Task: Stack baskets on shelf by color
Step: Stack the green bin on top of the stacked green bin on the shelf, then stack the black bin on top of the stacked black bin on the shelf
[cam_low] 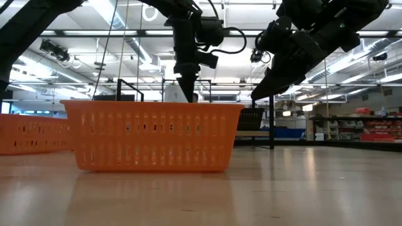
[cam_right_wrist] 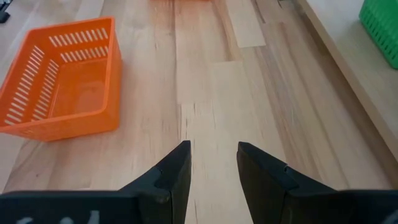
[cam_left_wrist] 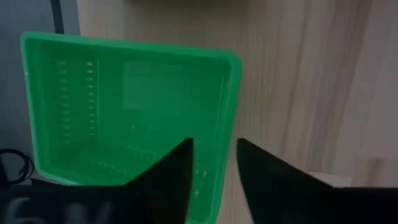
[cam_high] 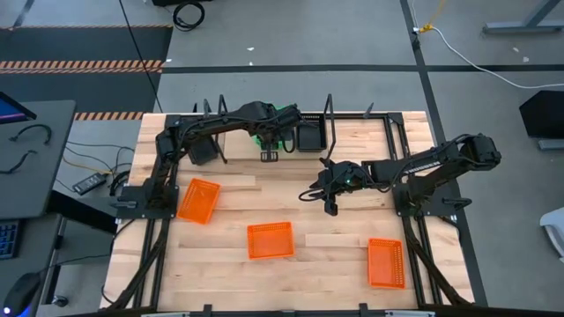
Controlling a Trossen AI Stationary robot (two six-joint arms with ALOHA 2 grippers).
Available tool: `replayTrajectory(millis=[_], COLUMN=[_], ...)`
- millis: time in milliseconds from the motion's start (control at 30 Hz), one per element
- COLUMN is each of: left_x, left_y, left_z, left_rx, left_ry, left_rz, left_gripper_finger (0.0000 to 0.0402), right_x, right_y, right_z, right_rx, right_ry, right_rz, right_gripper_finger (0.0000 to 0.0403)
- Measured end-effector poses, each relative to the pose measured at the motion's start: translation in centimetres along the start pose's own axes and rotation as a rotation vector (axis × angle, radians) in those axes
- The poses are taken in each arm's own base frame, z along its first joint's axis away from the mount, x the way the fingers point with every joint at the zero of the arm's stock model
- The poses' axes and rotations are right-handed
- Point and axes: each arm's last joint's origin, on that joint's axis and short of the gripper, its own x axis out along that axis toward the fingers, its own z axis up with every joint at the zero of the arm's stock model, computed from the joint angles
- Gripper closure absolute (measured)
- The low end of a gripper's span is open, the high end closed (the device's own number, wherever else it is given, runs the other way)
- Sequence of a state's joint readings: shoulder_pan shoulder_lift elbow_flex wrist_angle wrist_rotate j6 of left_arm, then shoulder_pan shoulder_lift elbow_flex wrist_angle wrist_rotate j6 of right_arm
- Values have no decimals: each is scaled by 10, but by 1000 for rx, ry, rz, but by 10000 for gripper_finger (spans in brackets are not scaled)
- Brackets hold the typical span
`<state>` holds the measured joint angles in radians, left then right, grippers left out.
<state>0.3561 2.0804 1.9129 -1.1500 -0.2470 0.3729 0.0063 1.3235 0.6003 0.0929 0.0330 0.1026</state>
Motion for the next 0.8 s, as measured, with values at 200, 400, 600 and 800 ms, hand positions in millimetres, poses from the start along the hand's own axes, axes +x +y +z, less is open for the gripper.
replayTrajectory(millis=[200,400,600,800], left_x=[-3,-31,-48,-54], left_y=[0,5,16,-3], left_z=[-2,-2,-16,-22], left_rx=[-10,-19,-39,-116], left_ry=[20,30,150,163], left_rz=[16,21,73,-231], left_gripper_finger=[199,181,199,223], right_x=[1,2,2,2], right_y=[-1,-1,-1,2], right_z=[-6,-14,-14,-12], right_rx=[-1,1,29,19], right_ry=[13,-7,-34,-59], right_rz=[-1,0,13,26], right_gripper_finger=[267,267,267,267])
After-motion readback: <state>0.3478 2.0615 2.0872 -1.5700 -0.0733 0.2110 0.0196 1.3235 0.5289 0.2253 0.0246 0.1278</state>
